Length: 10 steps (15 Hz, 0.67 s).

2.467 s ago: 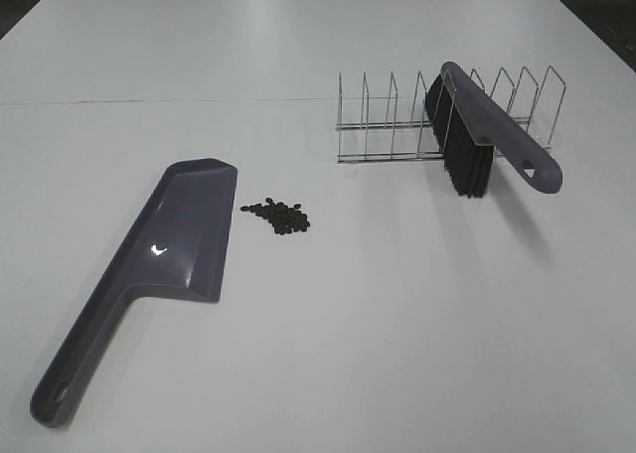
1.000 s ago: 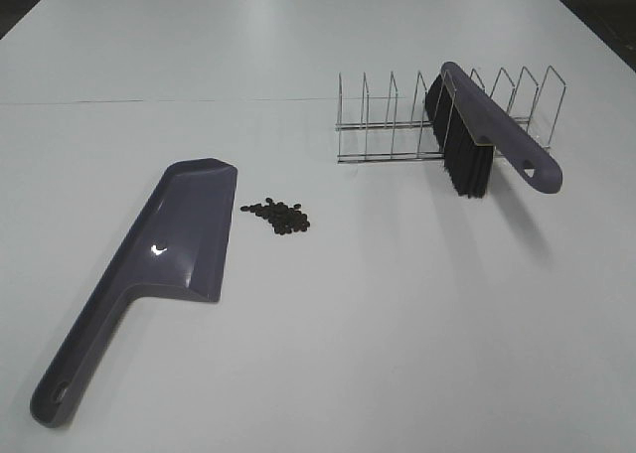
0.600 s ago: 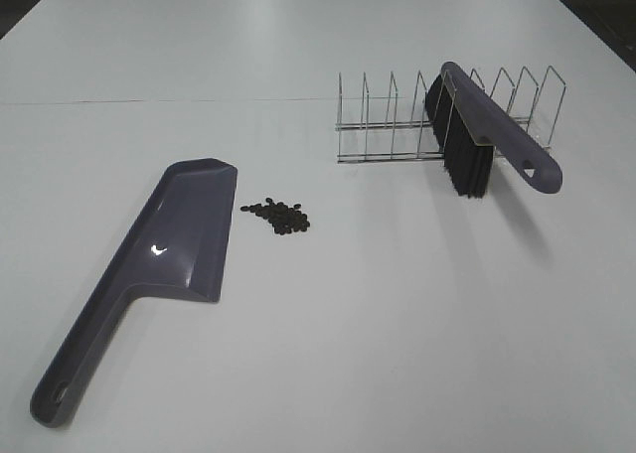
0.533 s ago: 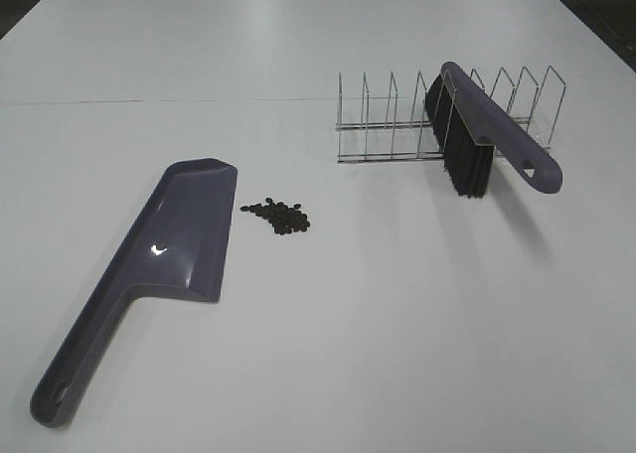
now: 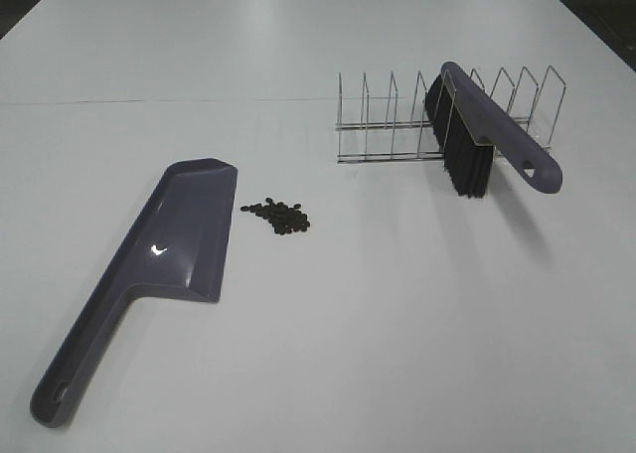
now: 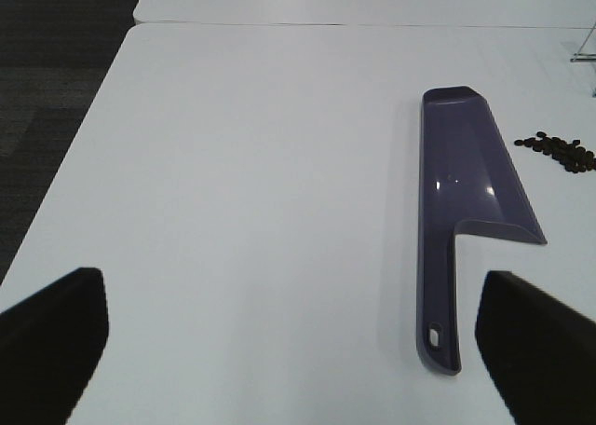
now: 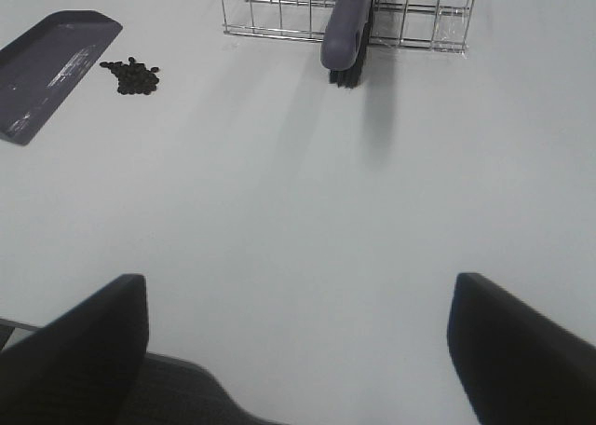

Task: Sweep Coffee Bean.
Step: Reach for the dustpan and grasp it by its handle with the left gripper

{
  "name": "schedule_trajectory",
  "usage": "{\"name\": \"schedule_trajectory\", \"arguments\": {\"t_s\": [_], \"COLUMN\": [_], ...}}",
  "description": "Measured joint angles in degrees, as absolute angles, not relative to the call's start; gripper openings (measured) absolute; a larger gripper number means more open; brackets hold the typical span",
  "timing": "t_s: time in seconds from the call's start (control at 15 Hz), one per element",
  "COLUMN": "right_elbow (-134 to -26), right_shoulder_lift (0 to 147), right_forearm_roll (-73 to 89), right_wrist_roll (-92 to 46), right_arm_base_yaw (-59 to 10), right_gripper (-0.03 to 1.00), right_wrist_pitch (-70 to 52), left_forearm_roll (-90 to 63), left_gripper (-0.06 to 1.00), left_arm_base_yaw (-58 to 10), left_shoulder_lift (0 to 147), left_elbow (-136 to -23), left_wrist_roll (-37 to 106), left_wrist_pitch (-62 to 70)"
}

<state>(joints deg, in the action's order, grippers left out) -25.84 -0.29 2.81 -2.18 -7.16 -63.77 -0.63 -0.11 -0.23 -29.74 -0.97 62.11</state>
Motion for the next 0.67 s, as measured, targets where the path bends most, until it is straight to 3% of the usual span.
{"name": "schedule_trajectory", "arguments": {"t_s": [0.33,0.67], "right_elbow": [-25.84,-25.84], "right_shoulder_lift": [-0.29,-0.29], "right_forearm_roll": [2.81,2.81], "right_wrist_roll": [-2.18,-2.18], "right_arm_base_yaw": [-7.16,-7.16], "right_gripper": [0.8,0.8], "right_wrist_pitch": [-63.77,-63.77], "left_forearm_roll": [0.0,-0.46], "left_gripper": [0.99,0.99], "left_arm_base_yaw": [-0.11,-0.11], "left_shoulder_lift": [1.38,17.7], "left_elbow": [-29.74,-32.89], "left_wrist_roll": [-0.97,-0.97], "left_wrist_pitch": [62.11,68.35]}}
